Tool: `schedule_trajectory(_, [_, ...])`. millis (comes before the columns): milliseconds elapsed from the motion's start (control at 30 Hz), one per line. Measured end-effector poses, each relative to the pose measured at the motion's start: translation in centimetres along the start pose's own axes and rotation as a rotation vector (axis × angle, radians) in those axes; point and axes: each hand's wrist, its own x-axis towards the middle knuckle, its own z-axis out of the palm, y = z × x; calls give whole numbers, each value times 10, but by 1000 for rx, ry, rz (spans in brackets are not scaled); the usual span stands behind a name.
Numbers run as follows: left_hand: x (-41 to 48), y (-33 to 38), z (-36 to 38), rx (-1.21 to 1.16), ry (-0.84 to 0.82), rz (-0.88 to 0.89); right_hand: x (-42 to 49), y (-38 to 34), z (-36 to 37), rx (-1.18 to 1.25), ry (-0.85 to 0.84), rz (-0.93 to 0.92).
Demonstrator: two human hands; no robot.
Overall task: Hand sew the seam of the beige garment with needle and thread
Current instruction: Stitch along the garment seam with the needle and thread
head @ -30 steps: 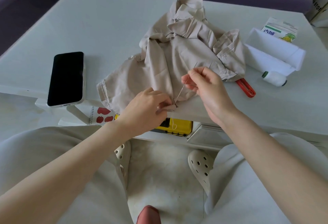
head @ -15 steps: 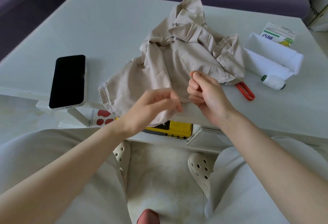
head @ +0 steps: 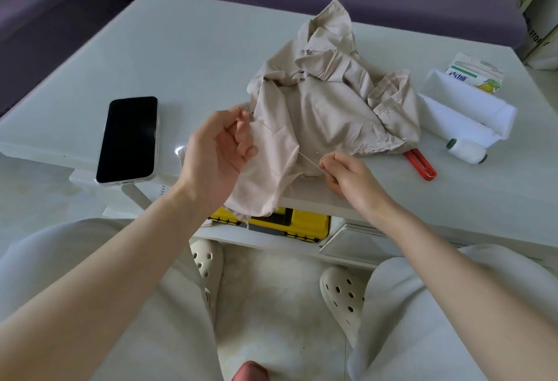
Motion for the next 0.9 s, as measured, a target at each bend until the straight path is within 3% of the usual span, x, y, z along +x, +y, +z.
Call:
schedule_trajectory(133, [-2, 2, -1, 39, -1, 3, 8, 6, -9, 2, 156, 3])
schedule_trajectory(367, [0, 5, -7, 192, -22, 62, 8, 13, -12, -383, 204, -33])
schedule_trajectory(433, [2, 4, -11, 488, 35, 171, 7, 13, -12, -419, 211, -34])
schedule_trajectory(533, [5, -4, -21, 1301, 160, 506, 6, 13, -13, -436, 230, -32])
schedule_trajectory(600, [2, -9, -23, 1609, 155, 667, 5, 12, -12, -455, 237, -28])
schedule_trajectory(667, [2, -11, -26, 1678, 130, 734, 5, 12, -12, -455, 247, -29])
schedule_trajectory(767, [4, -10, -28, 1662, 135, 698, 6, 16, -12, -451, 252, -71])
schedule_trajectory(900, [2, -15, -25, 1571, 82, 651, 1, 20, -8, -510, 234, -292])
